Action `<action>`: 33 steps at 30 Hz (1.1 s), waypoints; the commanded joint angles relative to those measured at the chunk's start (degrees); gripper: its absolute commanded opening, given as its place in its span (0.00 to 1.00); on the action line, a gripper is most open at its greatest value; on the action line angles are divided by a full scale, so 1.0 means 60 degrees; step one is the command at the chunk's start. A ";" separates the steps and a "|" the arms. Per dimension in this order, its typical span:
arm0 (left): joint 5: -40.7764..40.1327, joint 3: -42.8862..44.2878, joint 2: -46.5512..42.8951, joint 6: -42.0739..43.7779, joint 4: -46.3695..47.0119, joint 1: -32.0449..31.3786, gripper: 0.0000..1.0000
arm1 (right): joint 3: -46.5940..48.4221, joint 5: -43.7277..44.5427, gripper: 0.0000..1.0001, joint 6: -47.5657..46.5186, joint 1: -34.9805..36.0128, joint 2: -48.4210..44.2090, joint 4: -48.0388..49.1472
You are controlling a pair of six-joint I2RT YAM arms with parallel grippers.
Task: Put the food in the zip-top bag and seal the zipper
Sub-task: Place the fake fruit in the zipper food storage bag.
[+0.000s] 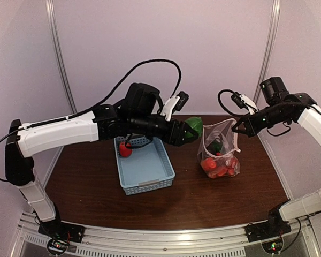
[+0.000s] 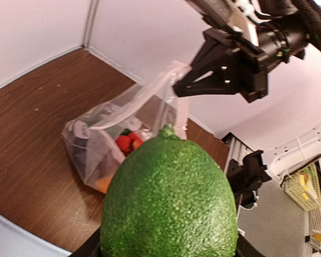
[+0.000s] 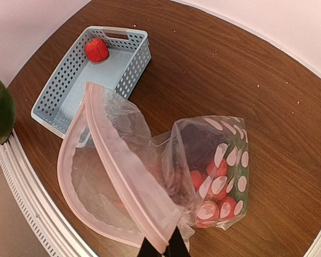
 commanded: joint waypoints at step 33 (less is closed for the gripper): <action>0.1650 0.3885 0.4871 -0.7670 0.2685 0.0382 0.63 | 0.1095 -0.2118 0.00 -0.0005 0.0354 -0.0263 -0.0733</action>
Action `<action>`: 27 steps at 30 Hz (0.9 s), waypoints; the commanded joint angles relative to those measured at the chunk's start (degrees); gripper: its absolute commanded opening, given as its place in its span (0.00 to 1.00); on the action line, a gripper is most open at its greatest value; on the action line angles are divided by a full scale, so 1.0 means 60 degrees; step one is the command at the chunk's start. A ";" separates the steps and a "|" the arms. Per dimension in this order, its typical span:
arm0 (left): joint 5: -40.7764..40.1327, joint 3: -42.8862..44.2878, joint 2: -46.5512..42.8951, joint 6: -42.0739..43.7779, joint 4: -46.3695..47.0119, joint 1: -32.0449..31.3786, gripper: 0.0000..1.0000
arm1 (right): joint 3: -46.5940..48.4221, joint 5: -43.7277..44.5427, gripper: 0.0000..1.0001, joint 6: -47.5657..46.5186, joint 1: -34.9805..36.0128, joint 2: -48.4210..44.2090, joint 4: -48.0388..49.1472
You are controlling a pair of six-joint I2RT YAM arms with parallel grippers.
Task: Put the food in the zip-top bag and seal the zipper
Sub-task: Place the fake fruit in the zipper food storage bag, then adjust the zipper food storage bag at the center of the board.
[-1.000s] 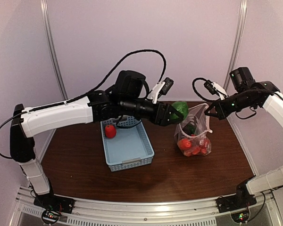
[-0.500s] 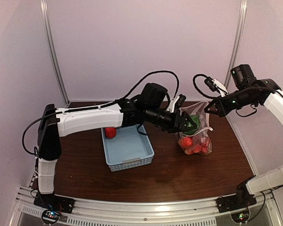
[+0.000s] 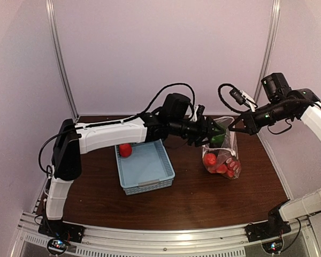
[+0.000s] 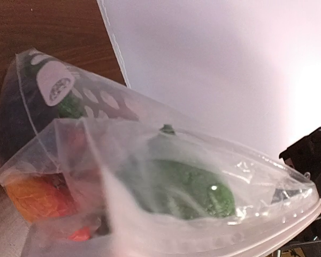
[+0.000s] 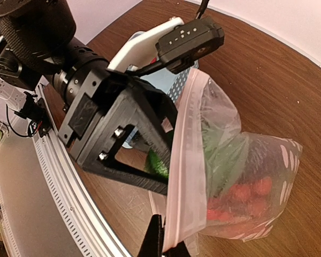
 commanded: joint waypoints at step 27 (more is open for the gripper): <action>-0.5008 -0.4989 -0.5879 0.4756 -0.1304 0.1068 0.94 | 0.2177 0.2088 0.00 -0.0147 -0.0743 0.0763 0.0166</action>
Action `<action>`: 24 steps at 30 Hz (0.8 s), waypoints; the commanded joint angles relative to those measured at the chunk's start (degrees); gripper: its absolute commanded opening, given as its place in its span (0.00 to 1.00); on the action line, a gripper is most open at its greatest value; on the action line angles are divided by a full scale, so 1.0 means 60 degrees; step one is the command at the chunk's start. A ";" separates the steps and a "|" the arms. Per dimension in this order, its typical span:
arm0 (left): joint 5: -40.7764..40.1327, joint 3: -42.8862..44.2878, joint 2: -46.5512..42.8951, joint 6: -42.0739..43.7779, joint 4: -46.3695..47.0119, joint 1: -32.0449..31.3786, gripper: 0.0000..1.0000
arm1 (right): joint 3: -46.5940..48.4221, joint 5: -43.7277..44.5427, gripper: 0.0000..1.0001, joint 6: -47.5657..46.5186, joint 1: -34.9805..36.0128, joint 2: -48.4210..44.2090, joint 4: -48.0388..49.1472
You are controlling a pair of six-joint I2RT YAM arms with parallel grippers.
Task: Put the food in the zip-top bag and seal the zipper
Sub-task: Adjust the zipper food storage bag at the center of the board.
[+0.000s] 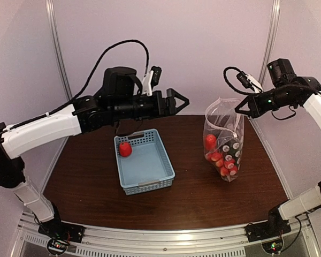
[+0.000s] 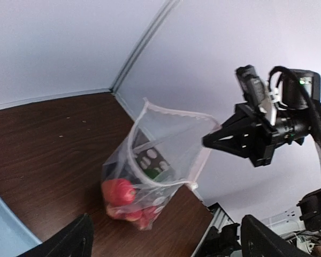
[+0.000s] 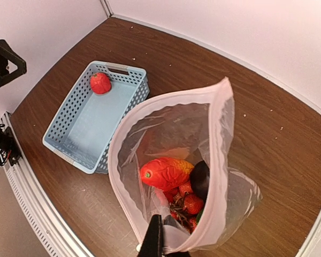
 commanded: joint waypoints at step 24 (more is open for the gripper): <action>-0.5219 -0.0687 0.2367 0.2409 -0.5603 0.2489 0.84 | -0.2544 0.0172 0.00 -0.0483 0.0909 -0.0646 0.0819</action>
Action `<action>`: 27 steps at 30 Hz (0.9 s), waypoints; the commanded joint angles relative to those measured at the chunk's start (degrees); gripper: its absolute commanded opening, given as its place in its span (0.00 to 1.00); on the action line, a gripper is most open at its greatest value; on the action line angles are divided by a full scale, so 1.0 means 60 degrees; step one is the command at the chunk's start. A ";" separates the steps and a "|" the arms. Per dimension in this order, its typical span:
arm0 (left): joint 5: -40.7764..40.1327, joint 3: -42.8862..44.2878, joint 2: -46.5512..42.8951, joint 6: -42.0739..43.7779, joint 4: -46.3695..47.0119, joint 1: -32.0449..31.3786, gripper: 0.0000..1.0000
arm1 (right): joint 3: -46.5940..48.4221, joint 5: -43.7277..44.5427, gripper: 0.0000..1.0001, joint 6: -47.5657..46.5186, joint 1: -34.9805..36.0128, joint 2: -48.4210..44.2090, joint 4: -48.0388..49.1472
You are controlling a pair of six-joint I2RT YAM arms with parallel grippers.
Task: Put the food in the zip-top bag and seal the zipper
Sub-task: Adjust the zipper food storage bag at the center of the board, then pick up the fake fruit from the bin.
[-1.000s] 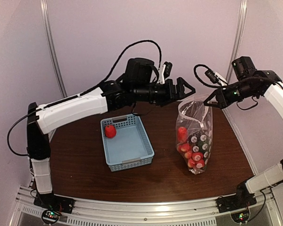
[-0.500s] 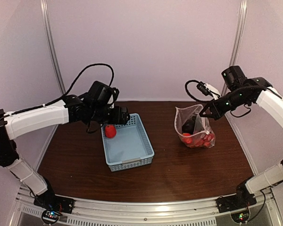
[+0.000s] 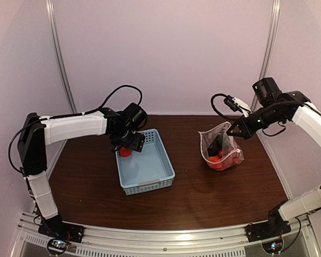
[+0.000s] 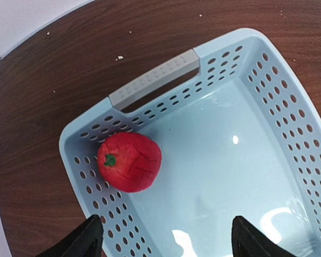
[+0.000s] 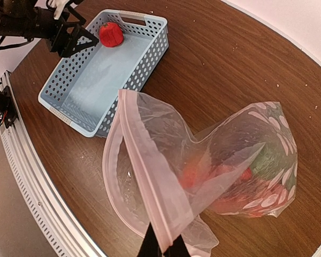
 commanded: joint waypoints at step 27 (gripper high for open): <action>-0.0948 0.1980 0.3120 0.1714 -0.0493 0.1069 0.79 | -0.0674 -0.0178 0.00 0.0031 -0.0006 -0.0559 0.0377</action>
